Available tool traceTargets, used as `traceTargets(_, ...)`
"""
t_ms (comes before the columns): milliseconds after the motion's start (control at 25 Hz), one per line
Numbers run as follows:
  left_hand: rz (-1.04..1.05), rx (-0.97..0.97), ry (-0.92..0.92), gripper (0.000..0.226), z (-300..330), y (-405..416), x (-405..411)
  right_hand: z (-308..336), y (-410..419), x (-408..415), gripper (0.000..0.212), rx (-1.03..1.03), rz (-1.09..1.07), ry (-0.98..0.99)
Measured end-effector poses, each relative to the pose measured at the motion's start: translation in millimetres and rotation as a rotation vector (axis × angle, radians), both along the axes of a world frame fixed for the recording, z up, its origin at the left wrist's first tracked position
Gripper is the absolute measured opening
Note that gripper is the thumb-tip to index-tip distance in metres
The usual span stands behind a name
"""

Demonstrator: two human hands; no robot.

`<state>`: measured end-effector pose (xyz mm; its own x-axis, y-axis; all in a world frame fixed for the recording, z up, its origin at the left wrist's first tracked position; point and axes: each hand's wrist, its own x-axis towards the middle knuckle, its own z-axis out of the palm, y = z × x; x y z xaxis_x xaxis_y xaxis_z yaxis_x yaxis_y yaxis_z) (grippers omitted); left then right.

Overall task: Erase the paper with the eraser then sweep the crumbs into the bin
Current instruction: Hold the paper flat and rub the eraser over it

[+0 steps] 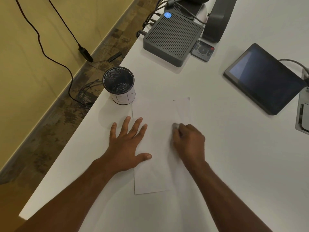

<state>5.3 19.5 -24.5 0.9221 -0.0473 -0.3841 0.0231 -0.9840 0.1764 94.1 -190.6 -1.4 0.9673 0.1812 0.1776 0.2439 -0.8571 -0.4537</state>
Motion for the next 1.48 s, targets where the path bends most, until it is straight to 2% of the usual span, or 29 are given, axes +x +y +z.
traceTargets(40,0.0,-0.005,-0.009,0.1,0,0,0,0,8,-10,0.031,-0.007,0.052,0.032)
traceTargets(120,0.004,-0.018,-0.04,0.1,-1,0,-1,-4,22,-45,0.029,-0.011,0.323,0.068)
traceTargets(160,0.005,-0.015,-0.034,0.1,-1,1,-1,-6,19,-48,0.028,-0.014,0.392,0.071)
traceTargets(200,0.005,-0.008,-0.019,0.101,-1,0,-1,-8,11,-37,0.029,-0.032,0.351,0.077)
traceTargets(320,0.0,0.017,0.014,0.101,2,-1,1,-1,-8,3,0.037,-0.026,-0.006,-0.016)
traceTargets(360,0.0,0.014,0.015,0.101,2,-1,1,2,-3,-1,0.037,-0.03,-0.006,0.006)
traceTargets(480,0.012,-0.013,-0.014,0.1,1,-1,0,-6,22,-51,0.026,-0.034,0.332,0.033)
traceTargets(520,0.015,-0.017,-0.014,0.1,2,-1,0,-6,19,-47,0.025,-0.025,0.357,0.046)
traceTargets(640,0.004,0.008,0.014,0.1,3,-1,1,-1,-1,0,0.032,-0.041,0.006,-0.02)
traceTargets(680,0.002,0.01,0.018,0.1,4,-1,1,1,0,1,0.035,-0.046,-0.037,-0.022)
traceTargets(720,0.0,0.01,0.018,0.1,4,-1,1,2,6,-8,0.034,-0.043,-0.001,0.009)
traceTargets(840,0.005,0.005,-0.005,0.1,4,-1,0,-8,23,-60,0.025,-0.05,0.341,0.027)
traceTargets(880,0.008,0.004,0.001,0.1,4,-1,0,-7,15,-52,0.026,-0.051,0.33,0.054)
traceTargets(1000,0.0,0.016,0.024,0.101,6,-1,1,0,-12,-3,0.036,-0.082,-0.027,-0.014)
traceTargets(1040,0.0,0.013,0.025,0.101,6,-1,1,3,-11,-3,0.036,-0.083,-0.041,-0.013)
traceTargets(1120,0.006,0.003,0.011,0.101,5,-1,0,2,11,-38,0.031,-0.08,0.129,0.052)
traceTargets(1200,0.009,0.0,-0.004,0.101,4,-1,-1,-6,15,-64,0.023,-0.075,0.337,0.009)
traceTargets(1240,0.009,-0.001,0.0,0.101,4,-1,0,-5,7,-52,0.024,-0.067,0.3,0.035)
traceTargets(1360,0.0,0.013,0.021,0.101,4,-1,1,0,-17,-6,0.037,-0.077,-0.049,-0.034)
traceTargets(1400,-0.002,0.013,0.02,0.101,5,-2,1,3,-14,-8,0.036,-0.083,-0.045,-0.026)
traceTargets(1480,0.007,-0.005,-0.002,0.102,4,-1,1,-3,8,-44,0.032,-0.099,0.162,0.013)
